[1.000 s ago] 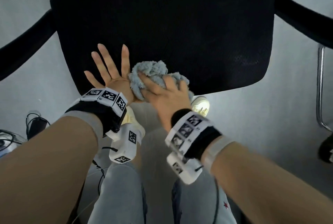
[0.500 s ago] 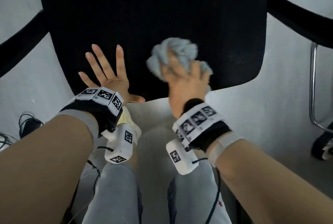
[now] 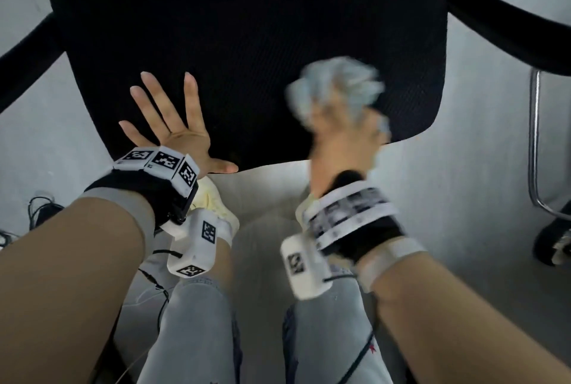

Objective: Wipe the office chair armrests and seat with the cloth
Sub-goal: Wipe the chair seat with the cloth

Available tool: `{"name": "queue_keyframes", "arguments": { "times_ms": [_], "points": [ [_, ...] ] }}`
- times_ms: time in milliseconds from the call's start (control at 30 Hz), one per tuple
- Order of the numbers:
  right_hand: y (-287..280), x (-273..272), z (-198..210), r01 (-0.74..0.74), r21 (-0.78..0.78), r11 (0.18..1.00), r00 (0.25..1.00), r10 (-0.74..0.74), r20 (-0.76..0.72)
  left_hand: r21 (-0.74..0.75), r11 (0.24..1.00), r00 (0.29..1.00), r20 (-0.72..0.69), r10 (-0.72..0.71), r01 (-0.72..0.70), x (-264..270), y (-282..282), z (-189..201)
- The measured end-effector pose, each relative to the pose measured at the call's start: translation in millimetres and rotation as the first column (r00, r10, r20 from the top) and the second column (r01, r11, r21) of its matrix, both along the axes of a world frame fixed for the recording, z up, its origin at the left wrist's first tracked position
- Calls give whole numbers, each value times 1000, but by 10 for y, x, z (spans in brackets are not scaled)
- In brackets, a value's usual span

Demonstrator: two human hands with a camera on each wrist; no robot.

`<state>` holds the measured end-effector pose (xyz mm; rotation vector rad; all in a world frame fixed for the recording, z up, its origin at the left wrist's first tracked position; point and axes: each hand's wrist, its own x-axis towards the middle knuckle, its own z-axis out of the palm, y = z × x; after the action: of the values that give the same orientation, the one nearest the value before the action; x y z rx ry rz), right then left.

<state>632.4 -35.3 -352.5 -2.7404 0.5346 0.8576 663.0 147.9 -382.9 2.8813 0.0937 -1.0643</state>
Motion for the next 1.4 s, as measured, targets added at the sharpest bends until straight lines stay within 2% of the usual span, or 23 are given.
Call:
{"name": "queue_keyframes", "arguments": {
  "times_ms": [100, 167, 233, 300, 333, 400, 467, 533, 600, 633, 733, 800, 833, 933, 967, 1033, 1100, 1167, 1200, 1233, 1300, 1367, 1400],
  "points": [
    [460, -220, -20, -236, 270, 934, 962, 184, 204, 12, 1000, 1000, 19, -5, 4, 18, 22, 18],
    [268, -203, -60, -374, 253, 892, 906, 292, 308, 22, 1000, 1000, -12, 0, 0, 42, 17, 52],
    [-102, -141, -56, -449, 171, 877, 871, 387, 304, 2, 1000, 1000, -11, -1, 1, 54, 30, 49],
    [-539, -61, -21, -286, 44, 957, 942, 272, 198, -34, 999, 1000, 5, -1, 1, 49, 32, 45],
    [-713, -32, 4, -140, -21, 990, 977, 142, 160, -46, 999, 1000, 7, 4, -4, 33, 23, 42],
    [-849, 34, 53, 149, -108, 983, 975, -128, 180, -48, 999, 1000, -10, 24, -24, 0, -22, 35],
    [-656, 140, 45, 273, -128, 953, 956, -255, 143, -29, 999, 999, 5, 38, -38, -14, -62, 19],
    [-229, 210, 60, 177, -88, 980, 984, -176, 16, -7, 999, 999, 33, 36, -36, -36, -65, -7],
    [268, 140, 70, -79, 58, 995, 995, 82, -56, 5, 999, 998, 41, 45, -45, -83, -70, -38],
    [440, 83, 80, -231, 146, 962, 971, 237, -25, 43, 998, 995, 95, 43, -48, -121, -77, -88],
    [439, 77, 84, -527, 276, 804, 849, 512, 129, 135, 989, 978, 204, 35, -63, -42, -56, -16],
    [120, 131, 41, -730, 160, 664, 683, 705, 191, 101, 995, 995, 96, -3, -7, 5, -22, -30],
    [-111, 159, 1, -766, 119, 632, 643, 748, 165, 33, 999, 1000, 0, 7, -7, 14, 9, -28],
    [-789, 196, 48, -526, 34, 850, 841, 514, 167, -29, 999, 999, -41, 18, -19, 21, -6, 19],
    [-899, 170, 90, -450, -41, 892, 873, 449, 190, -36, 999, 997, -68, 30, -33, 15, -24, 23],
    [-876, 83, 57, -314, -106, 943, 910, 331, 250, -6, 999, 990, -129, 51, -53, 28, -38, 16],
    [-523, 76, 52, -224, -53, 973, 939, 230, 256, 18, 1000, 989, -145, 26, -24, 34, -34, 8],
    [-44, 67, 7, -378, 70, 923, 923, 370, 107, 25, 999, 997, -64, 37, -35, -5, -42, -31],
    [195, 37, -17, -487, 143, 861, 873, 481, 80, 79, 996, 996, 81, 40, -46, -44, -42, -62],
    [383, 5, -32, -591, 180, 786, 806, 572, 150, 102, 994, 982, 189, 25, -45, -59, -27, -114],
    [509, 38, 4, -668, 250, 701, 744, 625, 234, 89, 994, 978, 206, 41, -60, -12, -13, -132],
    [328, 88, -47, -769, 220, 600, 637, 746, 195, 177, 981, 985, 166, 49, -78, 30, -8, -42],
    [150, 87, -65, -770, 217, 600, 635, 754, 170, 156, 986, 983, 184, 26, -56, -14, 24, -67]
  ]
}}
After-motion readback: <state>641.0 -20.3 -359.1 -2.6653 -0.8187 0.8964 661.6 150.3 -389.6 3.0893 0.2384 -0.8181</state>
